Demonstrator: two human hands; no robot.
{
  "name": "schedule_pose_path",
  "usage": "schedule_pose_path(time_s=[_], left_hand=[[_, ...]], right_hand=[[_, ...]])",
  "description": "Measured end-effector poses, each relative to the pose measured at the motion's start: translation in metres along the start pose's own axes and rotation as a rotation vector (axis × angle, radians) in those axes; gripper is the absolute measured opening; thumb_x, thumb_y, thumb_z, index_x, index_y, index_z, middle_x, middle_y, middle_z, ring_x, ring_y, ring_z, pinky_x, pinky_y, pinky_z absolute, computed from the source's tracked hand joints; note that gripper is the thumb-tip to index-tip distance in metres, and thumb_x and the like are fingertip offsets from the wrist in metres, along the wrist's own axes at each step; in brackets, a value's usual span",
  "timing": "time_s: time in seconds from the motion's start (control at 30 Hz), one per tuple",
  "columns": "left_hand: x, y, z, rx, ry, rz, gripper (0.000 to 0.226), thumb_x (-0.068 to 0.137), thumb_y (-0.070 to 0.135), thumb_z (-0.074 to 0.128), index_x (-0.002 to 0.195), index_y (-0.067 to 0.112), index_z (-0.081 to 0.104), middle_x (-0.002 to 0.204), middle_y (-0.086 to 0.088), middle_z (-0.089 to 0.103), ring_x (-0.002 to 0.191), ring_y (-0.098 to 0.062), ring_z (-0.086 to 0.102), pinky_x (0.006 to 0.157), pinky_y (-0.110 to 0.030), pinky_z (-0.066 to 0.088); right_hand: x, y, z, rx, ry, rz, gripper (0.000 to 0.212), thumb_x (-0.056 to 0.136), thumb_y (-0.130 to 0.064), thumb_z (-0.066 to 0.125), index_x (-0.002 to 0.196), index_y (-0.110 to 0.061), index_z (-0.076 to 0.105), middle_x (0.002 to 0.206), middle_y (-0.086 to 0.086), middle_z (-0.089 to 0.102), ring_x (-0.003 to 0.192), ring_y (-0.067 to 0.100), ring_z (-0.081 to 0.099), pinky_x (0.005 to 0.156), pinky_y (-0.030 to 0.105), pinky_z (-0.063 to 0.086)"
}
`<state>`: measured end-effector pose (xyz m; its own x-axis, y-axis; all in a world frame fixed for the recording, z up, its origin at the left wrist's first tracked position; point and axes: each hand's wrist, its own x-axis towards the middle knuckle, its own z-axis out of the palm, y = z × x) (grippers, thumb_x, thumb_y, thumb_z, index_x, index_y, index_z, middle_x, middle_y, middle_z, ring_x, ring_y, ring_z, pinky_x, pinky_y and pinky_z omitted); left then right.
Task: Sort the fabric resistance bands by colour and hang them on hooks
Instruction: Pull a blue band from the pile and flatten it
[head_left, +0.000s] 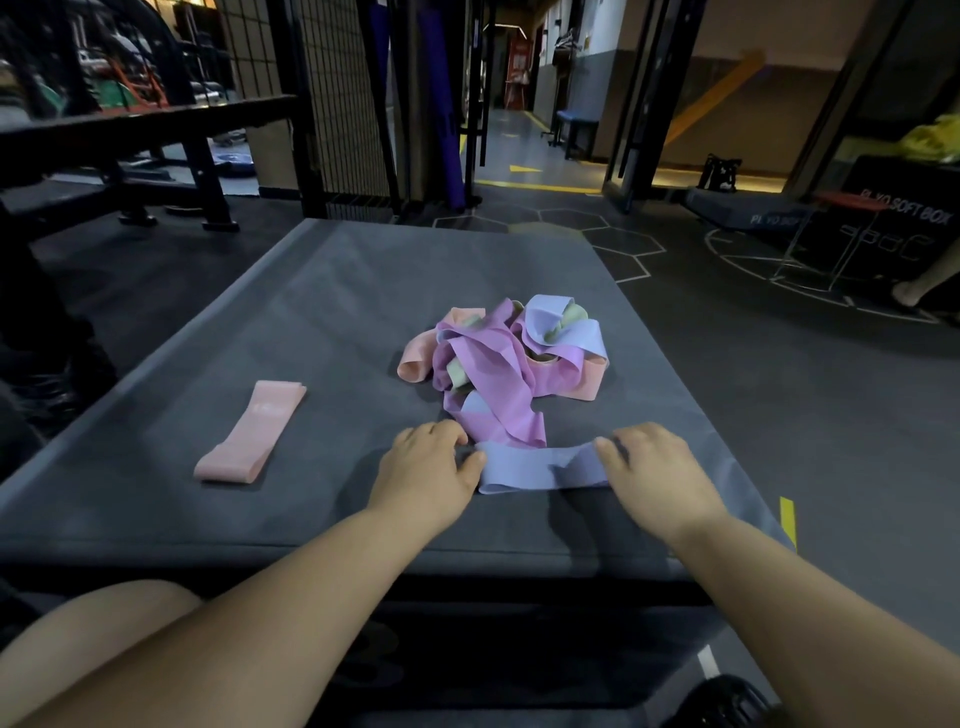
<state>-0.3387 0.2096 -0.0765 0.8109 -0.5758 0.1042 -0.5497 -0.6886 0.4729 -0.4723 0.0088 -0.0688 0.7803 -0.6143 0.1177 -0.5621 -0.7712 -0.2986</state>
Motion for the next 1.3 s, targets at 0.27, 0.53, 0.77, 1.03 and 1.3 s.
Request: schedule_pose_path(time_s=[0.27,0.53,0.77,1.03,1.3], left_hand=[[0.004,0.002,0.001,-0.020,-0.029,-0.020,0.017,0.090,0.041,0.054,0.089,0.025,0.061,0.100,0.004,0.056,0.106,-0.023,0.049,0.087,-0.036,0.046],[0.007,0.004,-0.003,-0.197,-0.069,-0.088,0.012,0.082,0.030,0.061,0.079,0.029,0.049,0.089,0.013,0.065,0.086,-0.015,0.060,0.070,-0.030,0.047],[0.007,0.005,-0.015,-0.493,-0.106,-0.147,0.026,0.081,0.018,0.062,0.101,0.027,0.048,0.080,0.006,0.068,0.062,-0.010,0.053,0.057,-0.025,0.038],[-0.003,-0.013,-0.032,-0.629,-0.162,-0.209,0.016,0.077,0.013,0.063,0.092,0.019,0.066,0.072,0.004,0.069,0.063,-0.009,0.060,0.059,-0.022,0.043],[-0.021,-0.048,-0.055,-0.628,-0.170,-0.260,0.008,0.075,0.010,0.060,0.077,0.018,0.061,0.060,0.005,0.064,0.061,-0.012,0.056,0.059,-0.023,0.042]], right_hand=[[0.003,-0.008,-0.008,0.029,-0.111,0.193,0.035,0.088,-0.039,0.054,0.069,-0.011,0.063,0.088,0.010,0.062,0.089,0.034,0.058,0.071,0.033,0.046],[0.011,-0.010,-0.012,0.316,-0.165,0.297,0.014,0.079,-0.020,0.062,0.067,-0.013,0.057,0.065,0.002,0.054,0.063,0.022,0.047,0.057,0.029,0.036],[0.012,-0.014,-0.013,0.720,-0.175,0.325,0.014,0.086,-0.014,0.065,0.075,-0.011,0.057,0.070,0.006,0.060,0.057,0.013,0.062,0.047,0.019,0.037],[0.014,-0.041,-0.016,1.009,-0.165,0.313,0.012,0.090,-0.011,0.064,0.080,-0.014,0.058,0.062,0.002,0.060,0.048,0.007,0.053,0.042,0.016,0.033],[0.017,-0.086,-0.004,1.119,-0.222,0.262,0.013,0.089,-0.007,0.067,0.078,-0.014,0.065,0.067,0.003,0.063,0.051,0.009,0.053,0.045,0.016,0.036]])
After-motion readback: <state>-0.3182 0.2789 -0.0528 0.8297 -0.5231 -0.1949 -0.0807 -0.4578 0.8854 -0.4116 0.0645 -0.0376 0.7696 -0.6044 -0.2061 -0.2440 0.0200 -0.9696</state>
